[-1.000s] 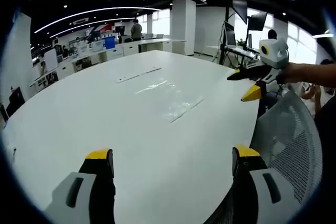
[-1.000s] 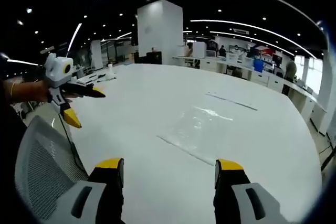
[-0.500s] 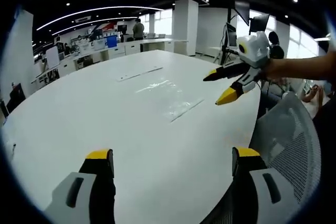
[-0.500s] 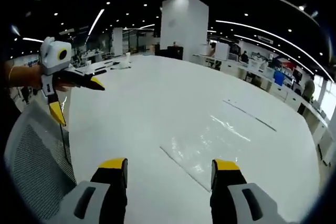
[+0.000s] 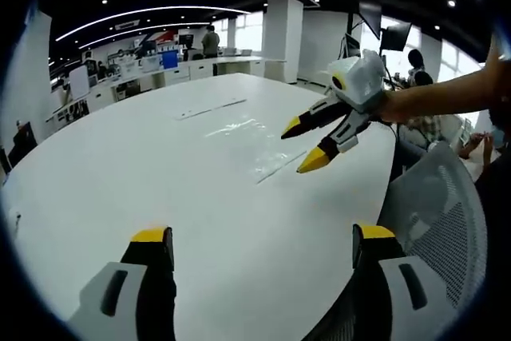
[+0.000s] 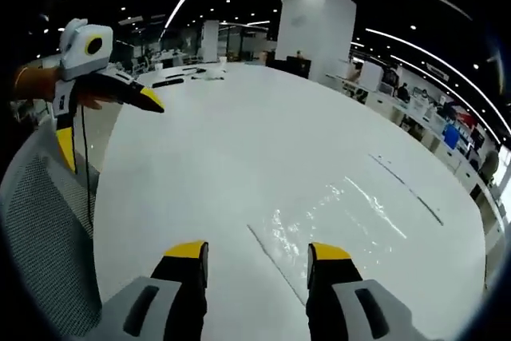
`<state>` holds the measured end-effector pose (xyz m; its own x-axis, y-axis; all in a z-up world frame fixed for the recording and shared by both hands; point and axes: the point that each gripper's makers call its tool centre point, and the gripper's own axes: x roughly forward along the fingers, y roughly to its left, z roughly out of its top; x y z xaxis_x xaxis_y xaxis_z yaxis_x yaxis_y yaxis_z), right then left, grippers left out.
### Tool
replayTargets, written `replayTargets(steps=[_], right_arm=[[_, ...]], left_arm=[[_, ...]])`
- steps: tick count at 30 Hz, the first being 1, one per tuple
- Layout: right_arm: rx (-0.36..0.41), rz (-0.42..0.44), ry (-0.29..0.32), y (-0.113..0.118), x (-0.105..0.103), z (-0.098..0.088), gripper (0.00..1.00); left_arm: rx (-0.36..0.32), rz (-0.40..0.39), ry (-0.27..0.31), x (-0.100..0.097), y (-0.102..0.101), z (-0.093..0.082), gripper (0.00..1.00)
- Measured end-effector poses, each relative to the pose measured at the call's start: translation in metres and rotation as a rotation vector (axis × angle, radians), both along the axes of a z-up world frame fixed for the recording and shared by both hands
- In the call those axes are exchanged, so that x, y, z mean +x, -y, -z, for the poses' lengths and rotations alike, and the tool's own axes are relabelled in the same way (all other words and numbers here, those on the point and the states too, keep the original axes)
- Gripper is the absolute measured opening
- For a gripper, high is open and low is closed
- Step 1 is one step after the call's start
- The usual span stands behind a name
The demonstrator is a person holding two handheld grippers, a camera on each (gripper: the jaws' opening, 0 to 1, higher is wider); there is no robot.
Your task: Open the resealable bag by pulling the two sides of the seal apart until the entire bag opening is separated and visibly accessible.
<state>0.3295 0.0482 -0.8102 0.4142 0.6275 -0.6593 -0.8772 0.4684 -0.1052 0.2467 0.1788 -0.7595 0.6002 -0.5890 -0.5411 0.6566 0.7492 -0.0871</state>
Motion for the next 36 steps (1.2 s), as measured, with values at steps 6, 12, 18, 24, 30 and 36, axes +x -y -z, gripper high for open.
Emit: replayTargets(steps=[6,12,18,24,30,36], right_arm=[[-0.073,-0.075,-0.024,-0.004,0.009,0.018,0.35],[-0.100,-0.111,-0.041,-0.007,0.017,0.029,0.21],[-0.127,-0.135,-0.068,-0.009,0.017,0.042,0.15],[-0.138,-0.129,-0.086,-0.008,0.019,0.050,0.12],[-0.138,-0.132,-0.083,-0.010,0.016,0.050,0.08],[-0.131,-0.144,-0.064,-0.011,0.013,0.049,0.02]], left_arm=[[-0.004,-0.007,-0.008,0.004,0.000,0.002,0.91],[0.000,-0.014,-0.017,0.007,-0.003,0.006,0.90],[0.000,-0.021,-0.025,0.009,-0.003,0.008,0.90],[0.000,-0.024,-0.026,0.012,-0.003,0.008,0.89],[-0.002,-0.021,-0.028,0.010,0.000,0.009,0.89],[-0.003,-0.017,-0.030,0.007,0.001,0.008,0.88]])
